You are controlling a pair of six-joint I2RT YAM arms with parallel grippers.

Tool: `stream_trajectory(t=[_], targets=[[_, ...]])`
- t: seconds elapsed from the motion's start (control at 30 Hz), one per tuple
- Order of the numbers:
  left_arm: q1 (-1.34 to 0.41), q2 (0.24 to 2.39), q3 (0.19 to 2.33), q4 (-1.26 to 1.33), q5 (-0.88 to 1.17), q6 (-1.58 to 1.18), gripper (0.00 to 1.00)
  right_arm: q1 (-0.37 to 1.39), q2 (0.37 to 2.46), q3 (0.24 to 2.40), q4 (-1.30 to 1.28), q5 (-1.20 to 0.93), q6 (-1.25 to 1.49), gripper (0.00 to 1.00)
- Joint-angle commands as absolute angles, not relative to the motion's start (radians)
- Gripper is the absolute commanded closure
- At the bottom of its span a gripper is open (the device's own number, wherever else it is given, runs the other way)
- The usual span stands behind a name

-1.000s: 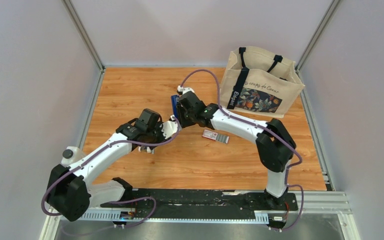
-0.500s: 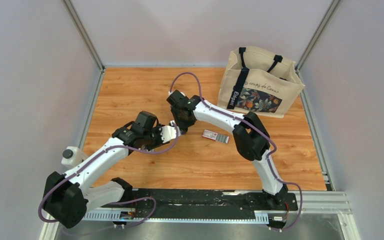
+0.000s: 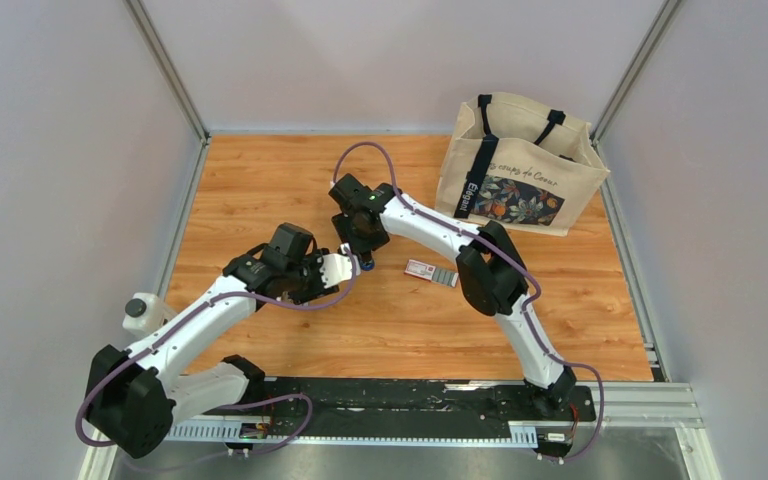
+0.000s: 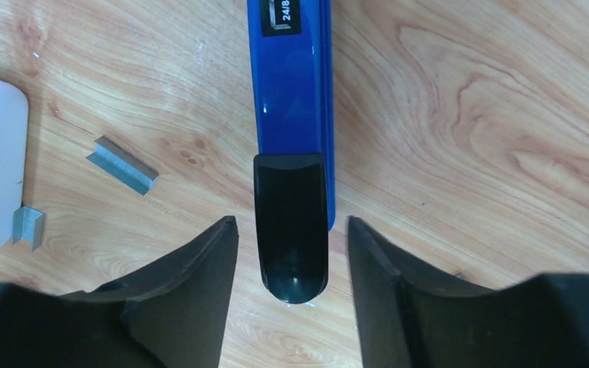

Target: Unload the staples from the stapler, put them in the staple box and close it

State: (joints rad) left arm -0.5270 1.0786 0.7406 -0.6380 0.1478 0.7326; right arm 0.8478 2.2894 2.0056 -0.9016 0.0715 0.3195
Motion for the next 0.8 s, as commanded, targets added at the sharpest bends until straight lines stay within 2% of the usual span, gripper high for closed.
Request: stream_trajectory(t=[0.0,0.13,0.23,0.4,0.5,0.63,0.77], targets=[[-0.523,1.078,0.759,-0.638,0.17,0.756,0.46,0.847,2.227,2.043,-0.897,0.041,0.301,0.39],[-0.523,1.118,0.784,-0.627,0.202,0.779,0.46,0.831,2.134,2.016,-0.894,0.052,0.316,0.37],[-0.525,1.178,0.825,-0.63,0.219,0.807,0.46,0.801,1.995,1.904,-0.838,0.054,0.345,0.35],[-0.525,1.348,0.937,-0.661,0.227,0.824,0.49,0.735,1.622,1.518,-0.586,-0.035,0.396,0.33],[-0.526,1.429,0.982,-0.686,0.227,0.842,0.52,0.707,1.487,1.314,-0.474,-0.07,0.399,0.34],[-0.534,1.485,0.996,-0.738,0.262,0.958,0.52,0.664,1.306,1.129,-0.382,-0.121,0.413,0.33],[-0.534,1.451,0.953,-0.75,0.302,1.106,0.5,0.632,1.217,1.013,-0.305,-0.176,0.42,0.33]])
